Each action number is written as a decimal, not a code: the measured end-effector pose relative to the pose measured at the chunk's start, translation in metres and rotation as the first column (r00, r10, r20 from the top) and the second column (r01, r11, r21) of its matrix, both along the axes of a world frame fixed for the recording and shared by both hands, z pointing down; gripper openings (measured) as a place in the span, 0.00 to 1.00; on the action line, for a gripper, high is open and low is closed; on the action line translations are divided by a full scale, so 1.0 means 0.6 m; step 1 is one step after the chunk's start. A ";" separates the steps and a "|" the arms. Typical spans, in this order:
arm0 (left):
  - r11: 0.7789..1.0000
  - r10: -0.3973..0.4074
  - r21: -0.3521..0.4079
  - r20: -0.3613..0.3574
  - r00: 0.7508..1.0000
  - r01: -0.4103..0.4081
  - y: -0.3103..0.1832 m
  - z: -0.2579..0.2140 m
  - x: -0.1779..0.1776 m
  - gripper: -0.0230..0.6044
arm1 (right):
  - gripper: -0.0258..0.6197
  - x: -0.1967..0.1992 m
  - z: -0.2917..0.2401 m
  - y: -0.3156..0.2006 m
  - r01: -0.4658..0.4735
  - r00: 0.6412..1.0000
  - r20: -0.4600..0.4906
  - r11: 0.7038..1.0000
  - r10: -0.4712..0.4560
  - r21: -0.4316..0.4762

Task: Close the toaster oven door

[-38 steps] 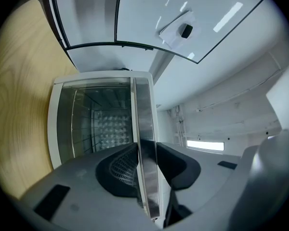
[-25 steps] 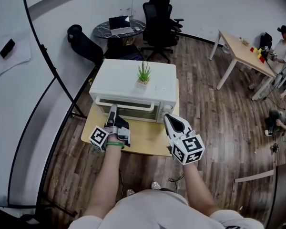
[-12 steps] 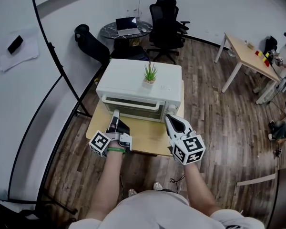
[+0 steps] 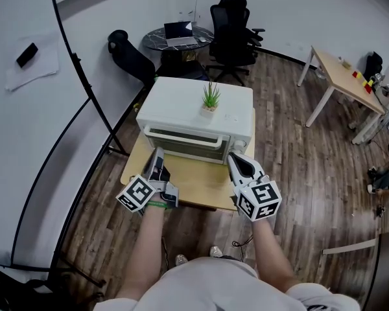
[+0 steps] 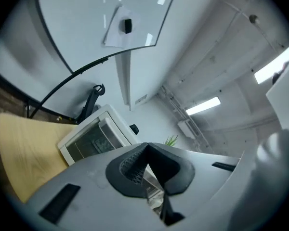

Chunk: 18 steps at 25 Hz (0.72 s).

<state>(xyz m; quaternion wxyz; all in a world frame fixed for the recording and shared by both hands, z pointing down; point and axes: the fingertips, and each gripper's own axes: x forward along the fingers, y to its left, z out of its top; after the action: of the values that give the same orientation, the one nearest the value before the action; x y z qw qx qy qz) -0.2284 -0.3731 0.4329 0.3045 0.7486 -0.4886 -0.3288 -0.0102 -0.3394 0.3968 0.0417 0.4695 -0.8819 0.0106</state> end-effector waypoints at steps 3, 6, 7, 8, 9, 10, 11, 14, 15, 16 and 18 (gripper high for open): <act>1.000 -0.014 -0.006 0.278 0.960 0.016 0.008 -0.009 0.008 0.06 | 0.04 -0.001 -0.002 -0.005 0.000 1.000 -0.002 1.000 0.000 0.004; 0.999 -0.047 0.036 0.514 0.856 0.033 0.019 -0.026 0.020 0.06 | 0.04 0.000 -0.008 -0.006 0.001 1.000 -0.001 1.000 -0.001 0.009; 0.998 -0.057 0.052 0.566 0.822 0.033 0.023 -0.032 0.025 0.06 | 0.04 0.000 -0.010 -0.006 0.001 1.000 -0.002 1.000 -0.001 0.011; 0.997 -0.066 0.068 0.610 0.790 0.031 0.026 -0.037 0.031 0.06 | 0.04 0.000 -0.011 -0.006 0.001 1.000 -0.003 1.000 -0.001 0.012; 0.996 -0.074 0.082 0.648 0.758 0.027 0.029 -0.041 0.036 0.06 | 0.04 0.000 -0.012 -0.005 0.002 1.000 -0.005 1.000 -0.002 0.013; 0.995 -0.082 0.094 0.682 0.727 0.024 0.031 -0.044 0.041 0.06 | 0.04 0.000 -0.011 -0.005 0.003 1.000 -0.006 1.000 -0.003 0.014; 0.994 -0.089 0.105 0.711 0.697 0.020 0.034 -0.047 0.045 0.06 | 0.04 -0.001 -0.010 -0.006 0.004 1.000 -0.009 1.000 -0.004 0.015; 0.991 -0.107 0.131 0.762 0.639 0.010 0.041 -0.053 0.054 0.06 | 0.04 -0.002 -0.003 -0.007 0.001 1.000 -0.027 1.000 0.000 0.018; 0.991 -0.111 0.136 0.770 0.628 0.007 0.045 -0.054 0.055 0.06 | 0.04 -0.002 -0.001 -0.007 -0.002 0.999 -0.038 1.000 0.003 0.019; 0.990 -0.115 0.142 0.776 0.620 0.006 0.050 -0.056 0.057 0.06 | 0.04 -0.002 0.000 -0.007 -0.005 0.999 -0.048 1.000 0.006 0.021; 0.988 -0.127 0.157 0.787 0.604 0.004 0.058 -0.059 0.061 0.06 | 0.04 0.001 0.000 -0.007 -0.011 0.998 -0.058 1.000 0.013 0.024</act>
<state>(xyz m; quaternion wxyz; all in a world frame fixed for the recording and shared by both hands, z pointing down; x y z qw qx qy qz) -0.1920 -0.3384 0.3975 -0.0090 0.8175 -0.5758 -0.0067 -0.0098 -0.3433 0.3971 0.0617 0.4754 -0.8775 -0.0130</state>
